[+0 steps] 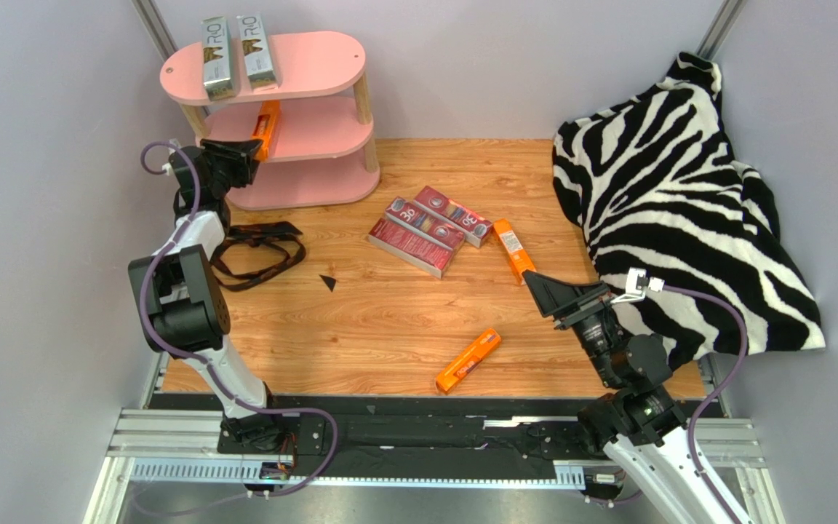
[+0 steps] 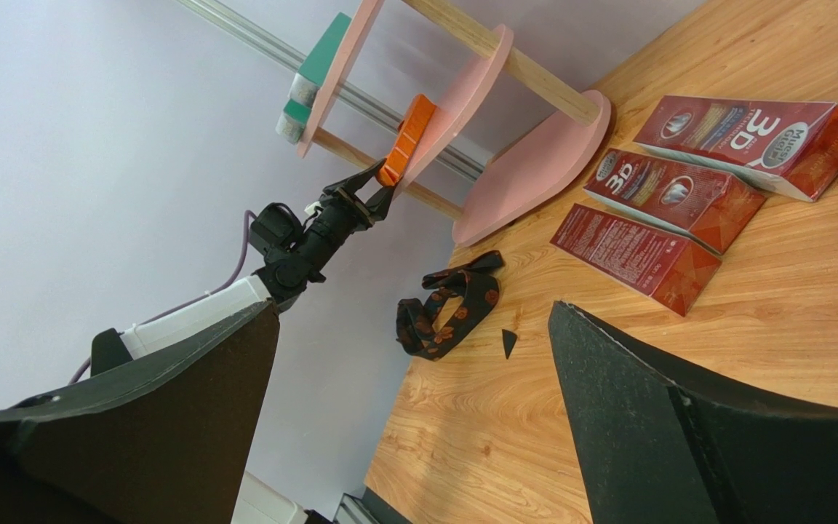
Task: Place and organize the toothpastes onto the shelf
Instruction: Place the toothpaste on the shelf.
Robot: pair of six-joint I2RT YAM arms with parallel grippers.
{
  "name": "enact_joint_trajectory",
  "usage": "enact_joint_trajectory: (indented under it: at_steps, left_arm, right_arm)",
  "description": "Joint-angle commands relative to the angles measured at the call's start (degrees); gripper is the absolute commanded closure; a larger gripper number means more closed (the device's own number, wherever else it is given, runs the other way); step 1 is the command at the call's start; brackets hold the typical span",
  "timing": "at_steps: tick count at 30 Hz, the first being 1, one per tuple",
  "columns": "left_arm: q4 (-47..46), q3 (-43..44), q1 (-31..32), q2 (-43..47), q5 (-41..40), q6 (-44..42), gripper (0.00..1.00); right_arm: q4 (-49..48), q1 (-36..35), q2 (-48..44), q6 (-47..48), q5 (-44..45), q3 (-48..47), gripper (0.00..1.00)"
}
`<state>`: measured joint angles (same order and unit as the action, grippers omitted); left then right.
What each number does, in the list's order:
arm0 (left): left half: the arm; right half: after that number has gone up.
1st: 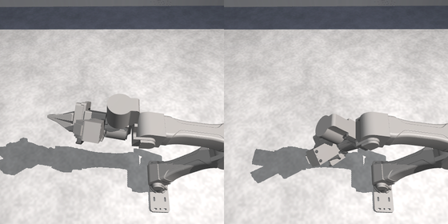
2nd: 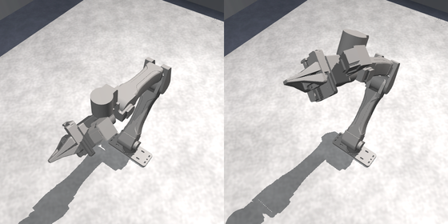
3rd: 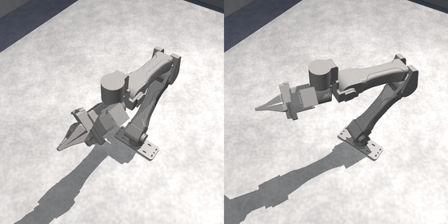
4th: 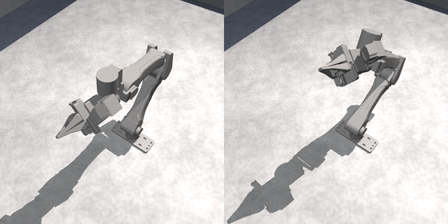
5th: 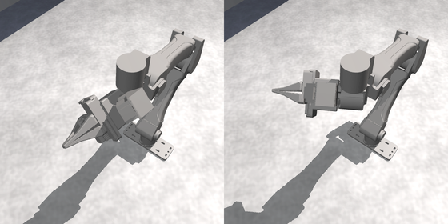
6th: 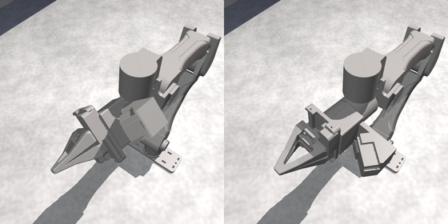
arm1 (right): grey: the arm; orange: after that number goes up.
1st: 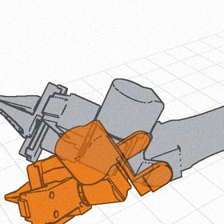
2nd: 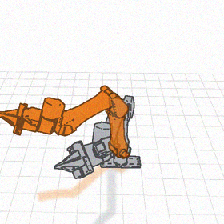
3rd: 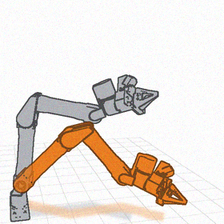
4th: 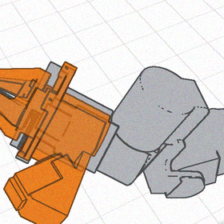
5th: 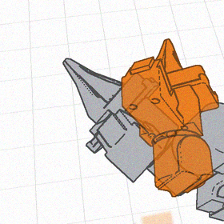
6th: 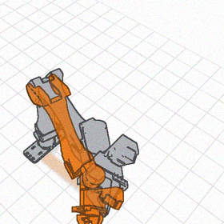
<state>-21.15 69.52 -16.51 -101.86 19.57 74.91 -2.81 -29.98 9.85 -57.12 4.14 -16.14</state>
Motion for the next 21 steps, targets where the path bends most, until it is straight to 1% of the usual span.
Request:
enact_joint_trajectory:
  at_steps: [1,5,9,12,13,17,21]
  left_arm:
    - [0.76,2.82,0.78,-1.23,-0.32,-2.31,0.5]
    - [1.55,3.35,1.66,-2.02,-0.24,-3.46,0.45]
    - [2.16,3.17,1.84,-1.15,-0.41,-4.68,0.38]
    - [6.37,3.26,1.92,0.87,-2.34,-6.36,0.32]
    - [7.25,2.82,1.84,1.66,-4.09,-7.67,0.3]
    - [11.47,2.82,2.01,5.09,-6.91,-10.57,0.24]
    - [13.24,3.0,2.1,6.15,-7.44,-11.11,0.22]
  right_arm:
    - [0.43,-0.17,-1.23,1.49,1.39,-2.23,0.0]
    - [0.79,-0.34,-1.5,1.4,1.48,-2.05,0.0]
    - [1.31,-0.26,-1.94,1.31,1.31,-2.05,0.0]
    - [1.67,-0.17,-2.64,1.14,1.31,-1.7,0.0]
    - [1.84,-0.26,-2.81,1.14,1.31,-1.7,0.0]
    - [2.28,-0.26,-3.43,0.96,1.48,-1.61,0.0]
    - [2.46,-0.17,-3.78,0.79,1.22,-1.44,0.0]
